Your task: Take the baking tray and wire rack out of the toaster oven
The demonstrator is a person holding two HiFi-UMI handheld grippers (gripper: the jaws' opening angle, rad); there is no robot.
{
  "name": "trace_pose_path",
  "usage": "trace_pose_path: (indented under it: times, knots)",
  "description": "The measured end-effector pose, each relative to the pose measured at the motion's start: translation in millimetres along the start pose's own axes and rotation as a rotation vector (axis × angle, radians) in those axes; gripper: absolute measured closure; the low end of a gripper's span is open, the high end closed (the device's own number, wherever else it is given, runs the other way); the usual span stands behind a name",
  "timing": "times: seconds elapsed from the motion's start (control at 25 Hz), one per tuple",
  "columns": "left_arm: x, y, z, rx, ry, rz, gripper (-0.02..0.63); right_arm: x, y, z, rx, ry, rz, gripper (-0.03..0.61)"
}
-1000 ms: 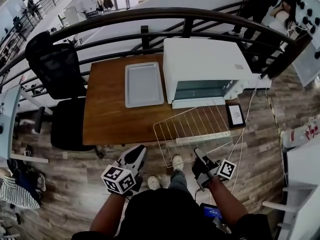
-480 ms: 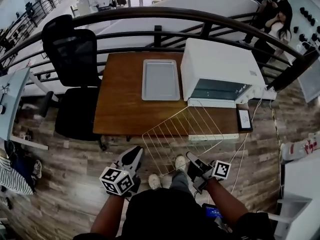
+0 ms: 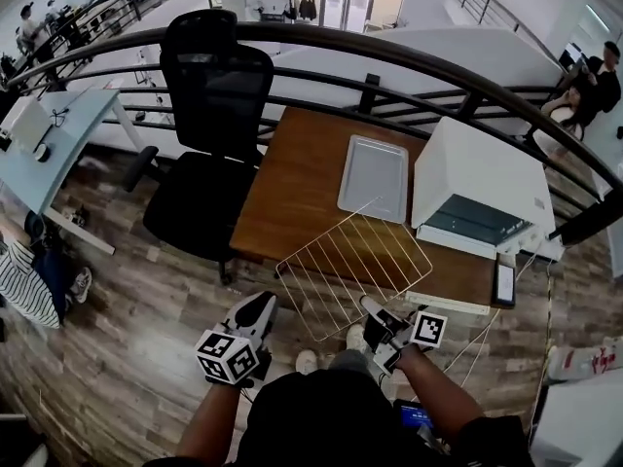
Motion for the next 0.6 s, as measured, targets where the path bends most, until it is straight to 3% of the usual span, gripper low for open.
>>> trace_pose_path:
  times: [0.4, 0.6]
  knots:
    - [-40.6, 32.6, -10.4, 0.093, 0.032, -0.12, 0.56, -0.3, -72.9, -4.7, -0.171, 0.077, -0.025, 0.581]
    - [-69.8, 23.5, -25.9, 0.104, 0.035, -0.165, 0.56, 12.8, -116.8, -18.2, -0.24, 0.098, -0.015, 0.581]
Point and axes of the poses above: the fingertips, and each gripper's own axes: y backward along the fingers, x to its right, z out of its underside, the point moved 4 cm from there along y, backward along the fingers, and after that the axes turned 7 degrees about y, right-handed, at the moved point
